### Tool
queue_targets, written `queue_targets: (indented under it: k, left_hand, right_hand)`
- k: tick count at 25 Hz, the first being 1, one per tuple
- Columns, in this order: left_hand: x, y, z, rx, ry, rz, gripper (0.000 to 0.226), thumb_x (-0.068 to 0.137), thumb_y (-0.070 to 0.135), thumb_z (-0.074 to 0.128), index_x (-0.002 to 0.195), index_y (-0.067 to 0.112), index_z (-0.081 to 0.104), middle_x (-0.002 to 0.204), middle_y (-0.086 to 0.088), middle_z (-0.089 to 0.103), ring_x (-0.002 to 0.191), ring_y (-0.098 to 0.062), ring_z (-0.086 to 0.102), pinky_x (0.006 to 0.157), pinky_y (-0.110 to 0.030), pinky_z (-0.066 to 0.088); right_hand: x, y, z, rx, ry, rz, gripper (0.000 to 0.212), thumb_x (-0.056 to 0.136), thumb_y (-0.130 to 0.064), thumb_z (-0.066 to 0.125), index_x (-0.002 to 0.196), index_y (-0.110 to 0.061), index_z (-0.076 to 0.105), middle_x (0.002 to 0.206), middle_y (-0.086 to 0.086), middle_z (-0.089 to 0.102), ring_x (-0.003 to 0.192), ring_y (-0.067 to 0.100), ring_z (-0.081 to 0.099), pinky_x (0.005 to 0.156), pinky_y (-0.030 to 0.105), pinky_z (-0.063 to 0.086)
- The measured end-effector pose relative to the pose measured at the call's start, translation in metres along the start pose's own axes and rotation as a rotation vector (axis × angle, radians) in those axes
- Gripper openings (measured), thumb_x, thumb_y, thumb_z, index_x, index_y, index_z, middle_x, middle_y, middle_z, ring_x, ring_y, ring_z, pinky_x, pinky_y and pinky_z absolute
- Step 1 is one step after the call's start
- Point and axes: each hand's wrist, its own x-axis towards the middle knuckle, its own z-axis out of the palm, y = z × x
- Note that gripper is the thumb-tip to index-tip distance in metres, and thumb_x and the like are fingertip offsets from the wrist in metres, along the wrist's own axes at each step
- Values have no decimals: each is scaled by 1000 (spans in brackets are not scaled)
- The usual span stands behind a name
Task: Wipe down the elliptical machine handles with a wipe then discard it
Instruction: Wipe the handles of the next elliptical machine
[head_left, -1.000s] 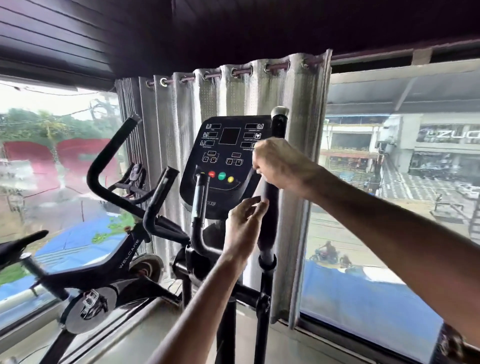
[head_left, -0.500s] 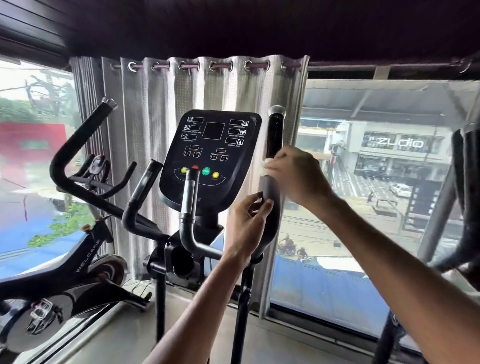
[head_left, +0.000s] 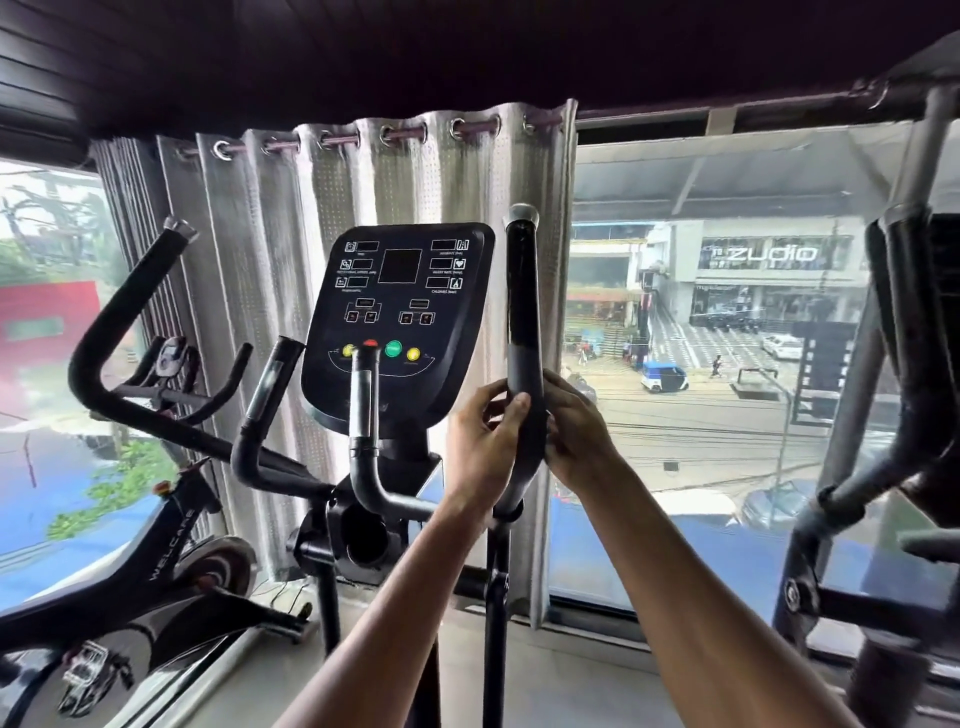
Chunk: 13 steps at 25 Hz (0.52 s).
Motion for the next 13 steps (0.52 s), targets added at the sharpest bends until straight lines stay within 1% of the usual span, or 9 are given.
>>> queue_targets:
  k: [1, 2, 4, 5, 6, 7, 9, 11, 13]
  left_hand:
    - [0, 0, 0, 0, 2, -12, 31, 94, 28, 70, 122, 17, 71, 104, -4, 78, 99, -18, 75, 89, -35, 59]
    - [0, 0, 0, -6, 5, -34, 30, 95, 27, 71, 124, 16, 70, 105, -5, 78, 100, -19, 74, 90, -35, 59]
    - [0, 0, 0, -10, 9, -48, 32, 95, 28, 72, 124, 16, 69, 108, -6, 77, 102, -19, 74, 93, -35, 58]
    - [-1, 0, 0, -2, 17, -49, 33, 93, 31, 73, 123, 18, 70, 108, -4, 77, 101, -17, 73, 92, -34, 58]
    - [-1, -1, 0, 0, 31, -50, 33, 92, 33, 74, 121, 20, 71, 106, -1, 76, 96, -12, 72, 89, -31, 56]
    - [-2, 0, -1, 10, 46, -52, 29, 92, 33, 74, 119, 23, 71, 103, 2, 75, 90, -8, 70, 85, -27, 54]
    - [-2, -1, 1, 20, 64, -58, 20, 93, 31, 73, 113, 27, 73, 101, 5, 76, 88, -7, 70, 83, -25, 52]
    - [-4, -1, 2, 31, 71, -61, 19, 93, 33, 73, 109, 24, 75, 100, 3, 78, 92, -9, 72, 86, -28, 55]
    - [-4, 1, 5, 29, 79, -70, 23, 91, 37, 74, 108, 21, 76, 97, 1, 79, 90, -10, 71, 86, -34, 55]
  right_hand:
    - [-2, 0, 0, 22, 25, -54, 25, 94, 1, 62, 118, 1, 69, 97, 16, 70, 77, 23, 64, 68, 30, 54]
    - [-5, 0, 0, 40, 56, -139, 21, 93, 3, 61, 111, -1, 71, 92, 11, 74, 75, 19, 67, 69, 27, 56]
    - [-12, 0, 0, 46, 94, -322, 20, 88, 5, 68, 107, 0, 73, 93, 9, 77, 81, 17, 71, 78, 28, 57]
    - [-16, 0, 0, -9, 118, -409, 21, 86, 4, 71, 106, 1, 74, 94, 9, 77, 84, 17, 72, 80, 28, 57]
    - [-19, -3, 1, -142, 143, -513, 21, 85, 3, 73, 106, -1, 75, 94, 6, 78, 85, 13, 73, 80, 25, 56]
    - [-19, -6, 1, -334, 156, -641, 20, 86, 0, 75, 105, -4, 77, 95, 1, 78, 86, 8, 73, 78, 22, 55]
    - [-21, -18, 2, -746, 126, -938, 17, 89, -9, 75, 106, -10, 78, 98, -3, 77, 88, 4, 71, 80, 17, 53]
    - [-20, -27, 5, -1047, 50, -1173, 19, 90, -8, 72, 109, -12, 77, 99, 0, 74, 89, 10, 68, 82, 14, 50]
    - [-12, -32, 14, -1268, -59, -1297, 19, 86, -1, 71, 100, -11, 79, 97, 3, 71, 90, 20, 66, 79, 23, 53]
